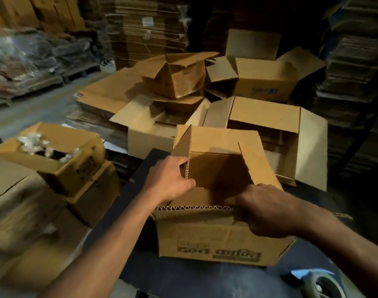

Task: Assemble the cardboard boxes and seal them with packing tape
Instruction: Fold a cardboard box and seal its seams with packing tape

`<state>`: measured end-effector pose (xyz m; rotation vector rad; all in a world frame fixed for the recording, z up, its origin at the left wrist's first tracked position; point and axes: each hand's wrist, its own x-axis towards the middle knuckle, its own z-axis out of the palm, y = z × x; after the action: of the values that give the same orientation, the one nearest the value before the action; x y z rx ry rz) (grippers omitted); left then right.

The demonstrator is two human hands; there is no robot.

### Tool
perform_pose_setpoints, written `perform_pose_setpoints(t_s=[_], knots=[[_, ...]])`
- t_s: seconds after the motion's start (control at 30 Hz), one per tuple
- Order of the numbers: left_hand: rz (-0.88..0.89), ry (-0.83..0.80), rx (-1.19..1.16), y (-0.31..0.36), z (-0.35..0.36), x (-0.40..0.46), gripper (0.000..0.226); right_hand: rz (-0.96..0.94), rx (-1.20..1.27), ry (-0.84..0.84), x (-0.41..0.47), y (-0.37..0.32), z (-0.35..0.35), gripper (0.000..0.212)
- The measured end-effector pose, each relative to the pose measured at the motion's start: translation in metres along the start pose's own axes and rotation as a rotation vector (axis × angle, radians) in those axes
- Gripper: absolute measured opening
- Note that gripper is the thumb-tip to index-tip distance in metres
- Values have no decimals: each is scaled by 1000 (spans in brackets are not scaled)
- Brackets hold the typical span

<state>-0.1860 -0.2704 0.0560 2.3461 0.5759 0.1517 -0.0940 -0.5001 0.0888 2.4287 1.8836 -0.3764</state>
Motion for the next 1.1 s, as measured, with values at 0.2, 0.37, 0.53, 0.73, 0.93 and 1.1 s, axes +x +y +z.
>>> perform_pose_setpoints(t_s=[0.2,0.37,0.53,0.73,0.93,1.1], knots=[[41,-302,93,-13,27,7,52,34,297,-91,0,28,15,22],[19,-718,175,-19,57,30,50,99,457,-134,12,54,27,30],[-304,-764,-417,-46,46,59,98,191,569,-236,31,76,19,27],[-296,-765,-472,-70,39,90,73,435,452,-162,85,116,56,49],[15,-417,-370,-82,31,139,43,614,399,-55,96,121,100,79],[294,-97,-97,-41,18,206,37,864,356,-26,78,117,119,128]])
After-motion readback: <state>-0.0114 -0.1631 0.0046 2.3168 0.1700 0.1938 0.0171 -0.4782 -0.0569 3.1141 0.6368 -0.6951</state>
